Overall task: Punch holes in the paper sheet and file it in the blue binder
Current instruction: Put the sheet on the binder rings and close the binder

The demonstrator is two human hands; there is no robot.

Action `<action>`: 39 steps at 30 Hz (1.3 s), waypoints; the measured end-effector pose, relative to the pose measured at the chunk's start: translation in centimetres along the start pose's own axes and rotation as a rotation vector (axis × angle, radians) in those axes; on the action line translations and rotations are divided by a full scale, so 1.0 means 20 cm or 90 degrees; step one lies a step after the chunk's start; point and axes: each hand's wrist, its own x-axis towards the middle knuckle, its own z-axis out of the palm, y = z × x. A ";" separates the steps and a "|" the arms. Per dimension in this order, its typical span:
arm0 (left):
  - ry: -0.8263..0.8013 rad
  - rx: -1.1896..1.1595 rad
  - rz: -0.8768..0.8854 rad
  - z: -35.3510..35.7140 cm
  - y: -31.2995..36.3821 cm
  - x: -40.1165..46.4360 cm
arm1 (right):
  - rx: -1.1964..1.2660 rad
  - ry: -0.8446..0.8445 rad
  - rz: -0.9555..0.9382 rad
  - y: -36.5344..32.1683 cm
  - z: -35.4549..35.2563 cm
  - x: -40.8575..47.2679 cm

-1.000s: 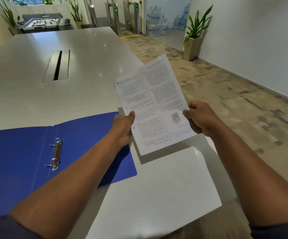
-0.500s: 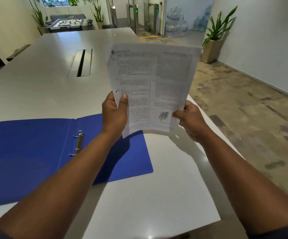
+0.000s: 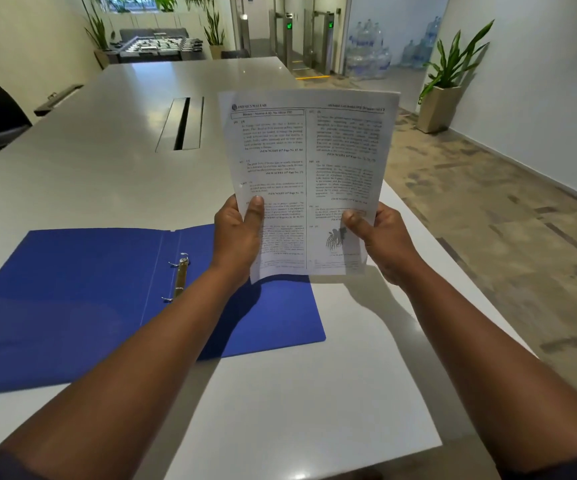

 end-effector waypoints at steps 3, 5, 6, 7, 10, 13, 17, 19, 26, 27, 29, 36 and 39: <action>0.025 0.001 0.004 -0.08 0.02 0.00 | 0.008 -0.014 0.003 -0.01 0.08 0.00; 0.035 0.001 0.010 -0.15 0.03 -0.01 | 0.014 -0.017 0.017 -0.01 0.15 -0.01; 0.039 -0.001 0.009 -0.19 0.02 -0.01 | 0.008 -0.017 0.028 0.00 0.19 -0.01; 0.041 -0.001 0.002 -0.22 0.01 -0.02 | -0.002 -0.016 0.040 0.00 0.22 -0.02; 0.027 0.022 -0.038 -0.29 -0.05 -0.05 | -0.047 -0.022 0.071 0.05 0.30 -0.05; 0.008 0.041 -0.046 -0.33 -0.07 -0.06 | -0.073 -0.010 0.078 0.06 0.34 -0.06; 0.015 -0.009 -0.029 -0.39 0.00 -0.01 | -0.048 -0.003 0.021 -0.04 0.40 -0.05; 0.006 -0.019 -0.040 -0.44 0.02 0.01 | -0.060 0.004 0.002 -0.09 0.43 -0.05; -0.061 -0.020 -0.201 -0.65 0.04 0.08 | -0.170 0.011 0.004 -0.17 0.59 -0.05; -0.071 -0.001 -0.217 -0.69 0.04 0.08 | -0.195 0.009 0.019 -0.17 0.61 -0.05; -0.088 0.052 -0.251 -0.77 0.04 0.08 | -0.224 0.000 0.060 -0.16 0.64 -0.05; -0.171 0.146 -0.334 -0.93 -0.01 0.09 | -0.261 -0.008 0.143 -0.11 0.72 -0.08; -0.207 0.190 -0.330 -0.97 -0.04 0.09 | -0.270 -0.003 0.152 -0.11 0.75 -0.09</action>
